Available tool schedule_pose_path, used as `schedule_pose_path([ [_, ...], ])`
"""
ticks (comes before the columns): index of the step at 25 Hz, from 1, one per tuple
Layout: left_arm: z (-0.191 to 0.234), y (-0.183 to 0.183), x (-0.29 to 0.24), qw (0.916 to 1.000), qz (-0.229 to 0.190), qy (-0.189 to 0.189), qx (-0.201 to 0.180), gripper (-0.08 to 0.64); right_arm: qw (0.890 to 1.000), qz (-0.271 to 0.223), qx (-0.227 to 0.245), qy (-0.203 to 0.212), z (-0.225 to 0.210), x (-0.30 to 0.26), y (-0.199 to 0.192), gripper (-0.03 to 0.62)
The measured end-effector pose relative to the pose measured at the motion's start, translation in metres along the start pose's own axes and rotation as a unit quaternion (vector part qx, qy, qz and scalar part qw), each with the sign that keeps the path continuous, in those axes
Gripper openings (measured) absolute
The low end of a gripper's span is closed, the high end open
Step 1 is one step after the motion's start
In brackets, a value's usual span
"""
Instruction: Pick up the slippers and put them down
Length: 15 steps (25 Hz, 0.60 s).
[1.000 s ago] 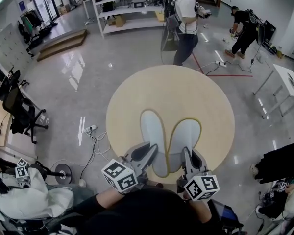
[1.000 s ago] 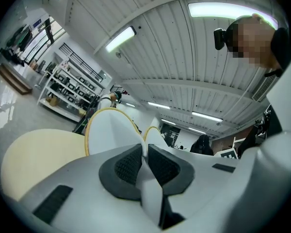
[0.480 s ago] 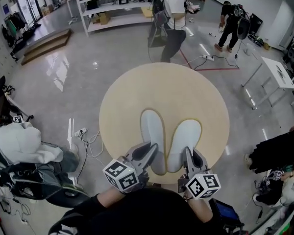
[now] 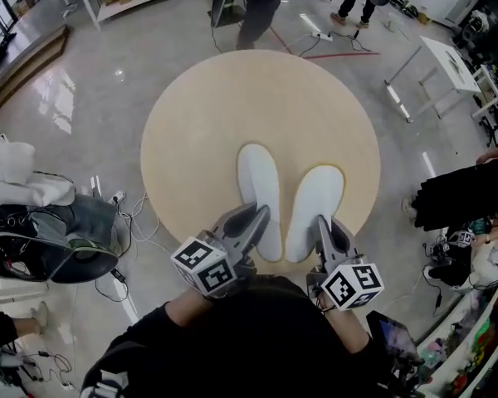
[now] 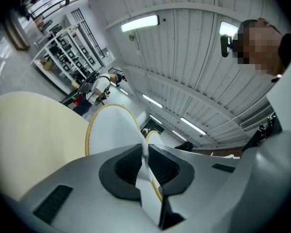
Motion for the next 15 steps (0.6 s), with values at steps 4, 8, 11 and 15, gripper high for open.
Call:
schedule_pose_path([
  [4,0.009,0.001,-0.007,0.9999,0.012,-0.003,0.008,0.032,0.999,-0.006,-0.018,-0.025,-0.011,-0.001,-0.003,0.038],
  [8,0.01,-0.009,-0.024,0.9995,0.03,-0.001,0.008,0.032,0.999,-0.007,-0.033,-0.038,-0.03,0.004,-0.006,0.038],
  [11,0.009,-0.02,-0.041,0.9989,0.046,0.005,0.008,0.032,0.997,-0.006,-0.053,-0.048,-0.056,0.008,-0.009,0.038],
  [15,0.012,-0.031,-0.065,0.998,0.057,0.026,0.002,0.032,0.997,0.0,-0.072,-0.042,-0.089,0.003,-0.01,0.038],
])
Point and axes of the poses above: the fingertips, and each gripper's own axes: x backward along the fingers, z to its left, y out of its top, the point moved 3 cm from there along x, backward along the fingers, and after that the axes turned 7 degrees about y, right-handed, at the moved point
